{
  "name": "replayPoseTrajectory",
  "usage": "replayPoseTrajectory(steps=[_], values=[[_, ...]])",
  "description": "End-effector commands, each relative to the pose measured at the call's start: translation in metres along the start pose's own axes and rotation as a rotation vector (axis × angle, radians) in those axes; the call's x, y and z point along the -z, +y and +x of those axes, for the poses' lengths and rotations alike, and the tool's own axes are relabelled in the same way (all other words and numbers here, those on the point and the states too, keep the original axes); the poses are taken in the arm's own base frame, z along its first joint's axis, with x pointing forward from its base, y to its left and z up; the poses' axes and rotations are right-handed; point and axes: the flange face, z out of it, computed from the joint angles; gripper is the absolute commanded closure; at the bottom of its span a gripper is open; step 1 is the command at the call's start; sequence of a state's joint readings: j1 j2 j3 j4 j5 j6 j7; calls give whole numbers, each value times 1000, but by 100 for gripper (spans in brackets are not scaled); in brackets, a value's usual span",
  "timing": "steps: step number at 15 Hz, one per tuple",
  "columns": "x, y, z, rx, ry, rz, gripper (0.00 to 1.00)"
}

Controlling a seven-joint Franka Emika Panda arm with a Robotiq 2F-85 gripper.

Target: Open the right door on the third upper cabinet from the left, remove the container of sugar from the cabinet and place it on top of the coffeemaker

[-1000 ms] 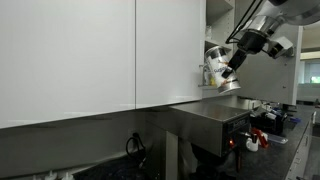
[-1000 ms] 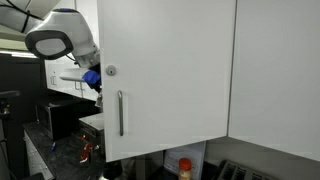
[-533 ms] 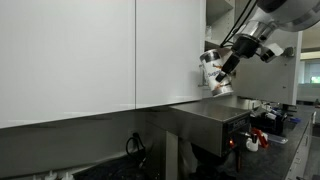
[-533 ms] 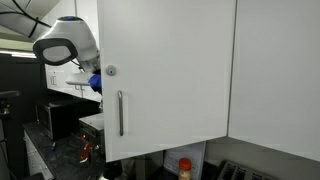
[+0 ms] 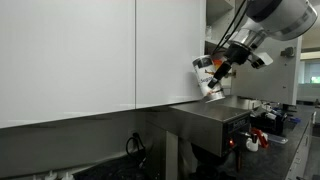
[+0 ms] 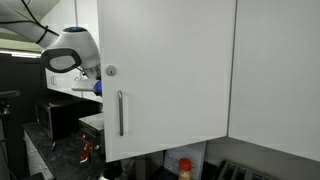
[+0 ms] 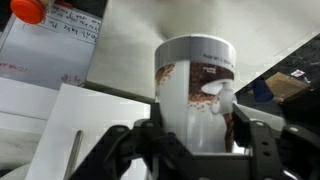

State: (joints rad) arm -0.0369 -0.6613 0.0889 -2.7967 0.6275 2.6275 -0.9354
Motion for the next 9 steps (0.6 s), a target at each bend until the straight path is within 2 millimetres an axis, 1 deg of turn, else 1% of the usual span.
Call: replayPoseTrajectory(steps=[1,9], values=[[-7,-4,4,40,46,-9,59],[-16,-11,6,116,100,6,59]])
